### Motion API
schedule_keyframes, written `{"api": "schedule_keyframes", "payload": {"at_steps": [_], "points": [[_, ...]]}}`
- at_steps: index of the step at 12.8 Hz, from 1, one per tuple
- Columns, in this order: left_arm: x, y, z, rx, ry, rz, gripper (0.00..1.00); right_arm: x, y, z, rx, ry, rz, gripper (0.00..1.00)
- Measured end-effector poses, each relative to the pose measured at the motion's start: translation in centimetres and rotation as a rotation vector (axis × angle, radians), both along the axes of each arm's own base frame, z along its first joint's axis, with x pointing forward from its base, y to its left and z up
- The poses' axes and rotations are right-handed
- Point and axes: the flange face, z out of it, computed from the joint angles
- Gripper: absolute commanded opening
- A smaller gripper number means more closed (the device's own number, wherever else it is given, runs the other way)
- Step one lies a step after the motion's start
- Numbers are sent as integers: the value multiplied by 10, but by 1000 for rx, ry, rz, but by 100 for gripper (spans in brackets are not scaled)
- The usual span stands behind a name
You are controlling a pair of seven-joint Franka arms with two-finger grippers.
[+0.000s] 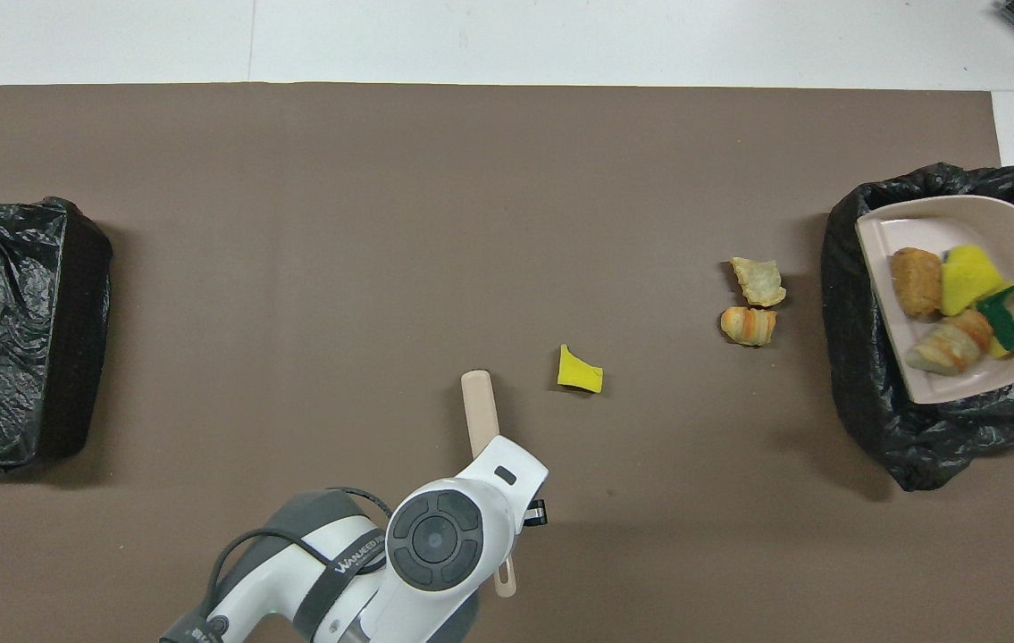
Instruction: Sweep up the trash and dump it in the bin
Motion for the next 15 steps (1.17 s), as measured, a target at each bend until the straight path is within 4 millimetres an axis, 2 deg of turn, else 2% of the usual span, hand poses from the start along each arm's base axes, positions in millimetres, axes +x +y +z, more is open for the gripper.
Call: {"api": "schedule_keyframes", "payload": {"at_steps": [2,3,4,6,7,9,10,12,15], "points": [[-7,-3,-6,10,9,-14,0,-14,-32,8,-102,30,-15,0],[-10,-5,-11,14,12,-20,42,-17,-40,10,-169,50,-12,0],[-11,-7,-11,10,7,-21,98,-18,-44,10,-229,65,-19,0],[-8,-5,-12,10,8,-15,100,-17,-38,9,-357,66,-57,0],[-4,-3,-11,8,6,-6,100,-17,-27,7,-407,60,-66,0],[24,12,3,1,-5,45,100,-19,0,3,-505,52,-70,0],[43,25,14,10,-13,69,100,-21,10,5,-550,49,-63,0],[79,54,39,18,-48,111,100,-28,15,13,-630,54,-44,0],[109,112,67,34,-44,86,100,-43,11,40,-706,35,-45,0]]}}
